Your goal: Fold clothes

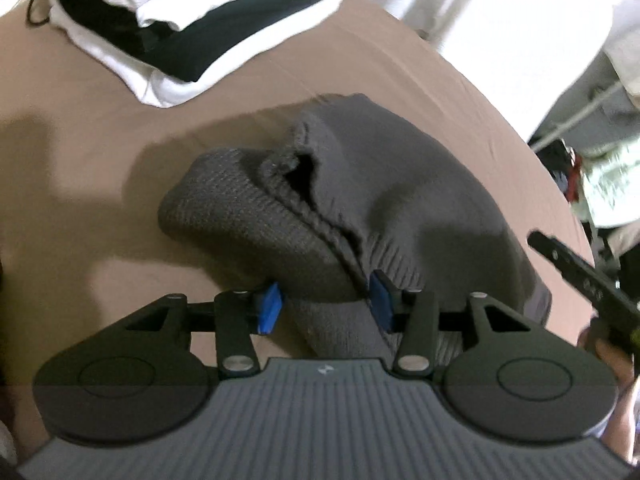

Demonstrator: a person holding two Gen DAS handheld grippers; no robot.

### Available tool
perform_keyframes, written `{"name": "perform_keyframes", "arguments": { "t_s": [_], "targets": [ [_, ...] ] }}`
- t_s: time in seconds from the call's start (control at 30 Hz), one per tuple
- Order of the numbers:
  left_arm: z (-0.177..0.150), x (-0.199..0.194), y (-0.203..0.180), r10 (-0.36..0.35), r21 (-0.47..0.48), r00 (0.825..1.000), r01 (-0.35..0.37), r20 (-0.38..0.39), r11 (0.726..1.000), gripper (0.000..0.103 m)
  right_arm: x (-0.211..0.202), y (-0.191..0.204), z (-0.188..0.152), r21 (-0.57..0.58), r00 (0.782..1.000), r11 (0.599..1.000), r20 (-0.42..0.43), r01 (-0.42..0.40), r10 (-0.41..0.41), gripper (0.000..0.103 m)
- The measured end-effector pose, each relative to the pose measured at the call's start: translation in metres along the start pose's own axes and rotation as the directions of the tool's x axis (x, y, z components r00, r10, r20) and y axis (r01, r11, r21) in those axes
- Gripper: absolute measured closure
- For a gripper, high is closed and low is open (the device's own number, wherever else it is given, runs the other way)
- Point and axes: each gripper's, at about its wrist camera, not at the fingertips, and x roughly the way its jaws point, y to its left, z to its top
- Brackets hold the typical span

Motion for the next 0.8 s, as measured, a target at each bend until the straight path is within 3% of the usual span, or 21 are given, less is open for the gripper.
{"name": "perform_keyframes", "arguments": {
  "t_s": [0.07, 0.13, 0.17, 0.23, 0.27, 0.33, 0.37, 0.43, 0.5, 0.53, 0.6, 0.63, 0.67, 0.8],
  "targets": [
    [-0.002, -0.007, 0.000, -0.016, 0.023, 1.000, 0.016, 0.000, 1.000, 0.057, 0.005, 0.005, 0.007, -0.019, 1.000, 1.000, -0.003, -0.023, 0.023, 0.037],
    [-0.002, -0.028, 0.004, -0.025, 0.049, 0.997, 0.022, 0.069, 0.999, 0.057, 0.010, 0.012, 0.015, -0.042, 0.999, 0.998, -0.008, -0.044, 0.043, 0.037],
    [-0.005, -0.044, 0.002, -0.003, 0.076, 0.987, -0.010, 0.162, 0.997, 0.058, 0.014, 0.019, 0.022, -0.056, 0.999, 0.997, -0.015, -0.052, 0.052, 0.037],
    [-0.010, -0.076, -0.003, 0.031, 0.127, 0.938, -0.079, 0.344, 0.989, 0.056, 0.026, 0.032, 0.034, -0.068, 0.998, 0.996, -0.035, -0.050, 0.048, 0.038],
    [-0.012, -0.082, -0.006, 0.024, 0.158, 0.914, -0.097, 0.405, 0.983, 0.052, 0.035, 0.039, 0.039, -0.070, 0.998, 0.997, -0.052, -0.023, 0.019, 0.038],
    [-0.011, -0.078, -0.006, -0.017, 0.202, 0.896, -0.081, 0.444, 0.976, 0.050, 0.057, 0.050, 0.044, -0.076, 0.992, 0.995, -0.103, 0.067, -0.075, 0.039],
    [-0.008, -0.067, -0.003, -0.027, 0.198, 0.907, -0.063, 0.421, 0.978, 0.050, 0.067, 0.053, 0.044, -0.071, 0.987, 0.994, -0.131, 0.081, -0.090, 0.047],
    [0.000, -0.039, 0.003, -0.031, 0.187, 0.944, -0.033, 0.327, 0.982, 0.050, 0.083, 0.057, 0.035, -0.053, 0.981, 0.997, -0.185, 0.047, -0.056, 0.061],
    [0.006, -0.011, 0.008, -0.009, 0.178, 0.973, -0.033, 0.231, 0.983, 0.050, 0.091, 0.061, 0.015, -0.060, 0.972, 0.998, -0.236, 0.008, -0.022, 0.059],
    [0.007, 0.001, 0.010, 0.048, 0.173, 0.979, -0.083, 0.197, 0.981, 0.050, 0.088, 0.064, 0.004, -0.090, 0.972, 0.996, -0.233, -0.007, -0.014, 0.058],
    [0.008, 0.023, 0.014, 0.187, 0.171, 0.974, -0.208, 0.129, 0.963, 0.047, 0.071, 0.070, -0.016, -0.146, 0.981, 0.989, -0.192, -0.007, -0.021, 0.057],
    [0.008, 0.031, 0.017, 0.236, 0.166, 0.967, -0.250, 0.098, 0.954, 0.036, 0.061, 0.073, -0.024, -0.167, 0.985, 0.986, -0.173, -0.004, -0.026, 0.057],
    [0.009, 0.034, 0.022, 0.247, 0.145, 0.966, -0.256, 0.079, 0.956, 0.029, 0.051, 0.075, -0.031, -0.182, 0.989, 0.983, -0.143, 0.004, -0.030, 0.055],
    [0.017, 0.029, 0.033, 0.233, 0.086, 0.970, -0.238, 0.070, 0.967, 0.028, 0.001, 0.074, -0.040, -0.220, 0.989, 0.970, -0.086, 0.103, -0.124, 0.036]
  ]
}}
